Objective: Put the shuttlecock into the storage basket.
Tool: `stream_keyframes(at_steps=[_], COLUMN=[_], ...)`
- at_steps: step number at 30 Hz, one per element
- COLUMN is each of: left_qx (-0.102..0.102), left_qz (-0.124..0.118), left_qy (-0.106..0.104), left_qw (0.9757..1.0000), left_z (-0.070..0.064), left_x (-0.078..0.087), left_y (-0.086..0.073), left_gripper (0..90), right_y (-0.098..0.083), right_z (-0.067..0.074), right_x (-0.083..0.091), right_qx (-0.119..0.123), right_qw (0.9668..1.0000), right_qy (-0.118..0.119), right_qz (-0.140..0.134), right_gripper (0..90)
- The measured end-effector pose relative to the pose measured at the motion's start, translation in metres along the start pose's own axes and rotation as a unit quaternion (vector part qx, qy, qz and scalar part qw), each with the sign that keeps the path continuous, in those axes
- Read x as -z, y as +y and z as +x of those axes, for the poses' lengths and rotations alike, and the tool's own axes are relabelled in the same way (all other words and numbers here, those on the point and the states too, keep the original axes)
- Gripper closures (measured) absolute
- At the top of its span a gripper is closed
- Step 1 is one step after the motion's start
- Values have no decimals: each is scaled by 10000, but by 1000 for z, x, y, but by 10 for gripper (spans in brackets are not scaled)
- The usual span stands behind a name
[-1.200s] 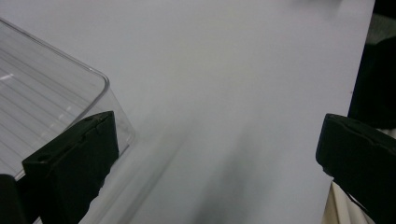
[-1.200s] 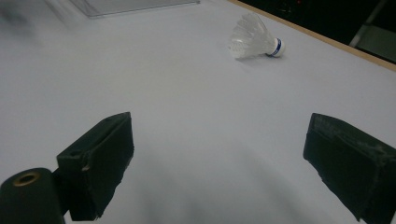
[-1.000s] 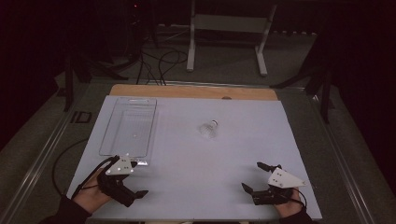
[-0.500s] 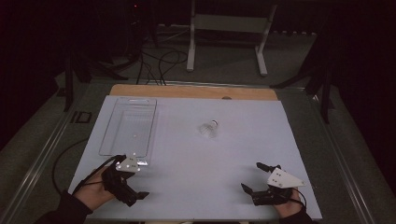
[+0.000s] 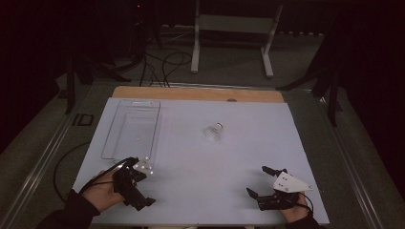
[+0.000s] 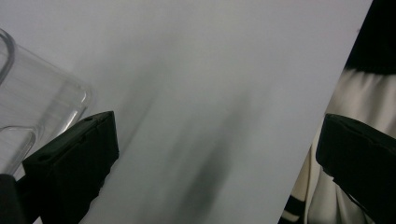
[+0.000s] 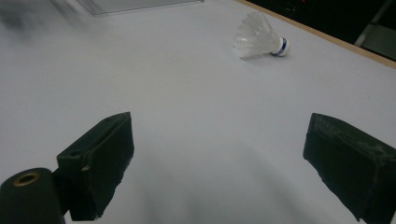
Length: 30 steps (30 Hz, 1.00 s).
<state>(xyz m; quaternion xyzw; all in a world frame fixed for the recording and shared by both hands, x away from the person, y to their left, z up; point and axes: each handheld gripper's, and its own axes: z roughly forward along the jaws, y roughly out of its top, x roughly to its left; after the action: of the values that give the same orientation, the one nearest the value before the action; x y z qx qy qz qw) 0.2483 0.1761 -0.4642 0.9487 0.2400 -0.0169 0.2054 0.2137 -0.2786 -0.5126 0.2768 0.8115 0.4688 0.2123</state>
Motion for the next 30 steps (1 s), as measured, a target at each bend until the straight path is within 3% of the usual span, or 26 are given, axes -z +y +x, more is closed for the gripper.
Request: stream_keyframes(at_steps=[12,18,28,30], left_qx=[-107,-181,-131,-201], left_qz=[395,408,584,664], left_qy=[-185,-346,-387,-384], left_qw=[9990,9984,9975,9968], left_z=[-3,-5,-5,-6], left_x=[-4,-5,-6,-8], left_y=[18,29,46,51], left_gripper=[2,2,2,2], right_y=[0,0,0,0], right_z=[0,0,0,0], right_x=[0,0,0,0], right_qx=[8,0,-7,-7], right_qw=[10000,10000,10000,10000], right_qy=[6,17,20,21], right_qz=[21,35,43,41], right_gripper=[85,85,85,85])
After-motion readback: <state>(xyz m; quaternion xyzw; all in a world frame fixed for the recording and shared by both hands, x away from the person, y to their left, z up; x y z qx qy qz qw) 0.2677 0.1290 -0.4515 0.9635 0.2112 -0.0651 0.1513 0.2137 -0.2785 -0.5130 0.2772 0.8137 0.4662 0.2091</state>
